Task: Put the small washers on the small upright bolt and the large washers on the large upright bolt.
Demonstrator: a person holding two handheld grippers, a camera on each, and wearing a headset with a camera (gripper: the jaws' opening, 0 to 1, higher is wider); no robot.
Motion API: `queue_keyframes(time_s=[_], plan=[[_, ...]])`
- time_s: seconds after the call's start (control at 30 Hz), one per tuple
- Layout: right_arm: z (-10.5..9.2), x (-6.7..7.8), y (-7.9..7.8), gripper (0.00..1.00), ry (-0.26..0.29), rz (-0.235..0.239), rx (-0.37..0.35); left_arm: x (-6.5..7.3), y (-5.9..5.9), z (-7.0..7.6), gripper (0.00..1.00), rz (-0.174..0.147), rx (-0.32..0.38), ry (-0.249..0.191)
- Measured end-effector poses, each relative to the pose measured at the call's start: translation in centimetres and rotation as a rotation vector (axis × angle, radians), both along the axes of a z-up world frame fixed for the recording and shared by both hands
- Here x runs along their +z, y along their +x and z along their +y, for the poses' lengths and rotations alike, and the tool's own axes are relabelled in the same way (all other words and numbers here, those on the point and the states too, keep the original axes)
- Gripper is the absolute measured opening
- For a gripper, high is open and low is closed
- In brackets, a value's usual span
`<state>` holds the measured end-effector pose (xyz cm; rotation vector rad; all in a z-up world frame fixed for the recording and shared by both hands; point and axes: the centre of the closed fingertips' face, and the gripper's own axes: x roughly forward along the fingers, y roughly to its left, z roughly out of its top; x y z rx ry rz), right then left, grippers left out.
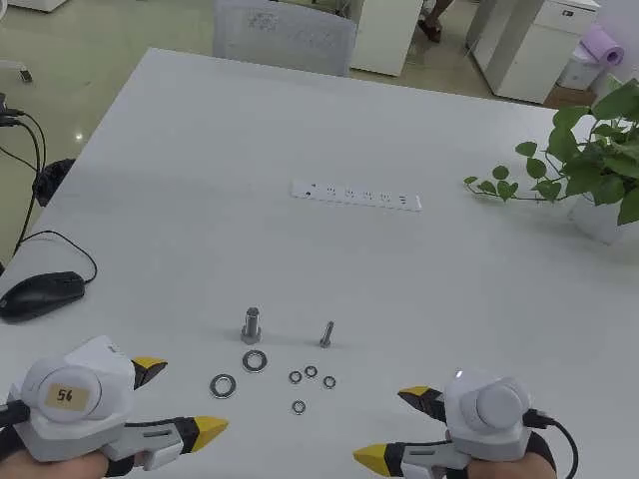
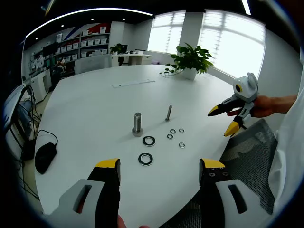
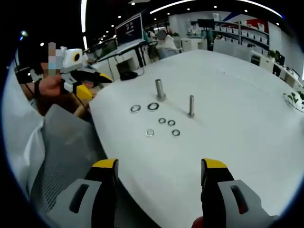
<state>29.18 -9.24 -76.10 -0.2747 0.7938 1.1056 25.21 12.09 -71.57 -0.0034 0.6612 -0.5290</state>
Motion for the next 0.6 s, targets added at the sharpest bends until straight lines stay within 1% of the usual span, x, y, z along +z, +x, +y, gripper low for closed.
queue_keyframes(time_s=[0.3, 0.6], plan=[[-0.27, -0.23, -0.28, 0.73, -0.006, 0.008, -0.003, -0.23, -0.6, -0.2, 0.67, 0.008, -0.003, 0.0], [-0.3, -0.26, -0.4, 0.73, -0.006, 0.009, -0.005, -0.27, -0.6, -0.25, 0.67, 0.009, -0.005, 0.0]])
